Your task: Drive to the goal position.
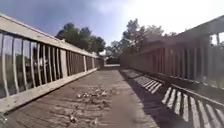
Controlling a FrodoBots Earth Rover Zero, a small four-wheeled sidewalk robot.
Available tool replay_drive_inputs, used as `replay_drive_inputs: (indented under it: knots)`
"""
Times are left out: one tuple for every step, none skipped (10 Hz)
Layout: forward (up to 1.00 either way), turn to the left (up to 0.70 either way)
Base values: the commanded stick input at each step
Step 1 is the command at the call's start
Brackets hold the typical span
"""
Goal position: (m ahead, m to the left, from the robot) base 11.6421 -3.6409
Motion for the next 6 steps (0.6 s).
replay_drive_inputs:
  knots:
    - [0.7,0.0]
    - [0.7,0.0]
    - [0.7,0.0]
    - [0.7,0.0]
    - [0.7,0.0]
    - [0.7,0.0]
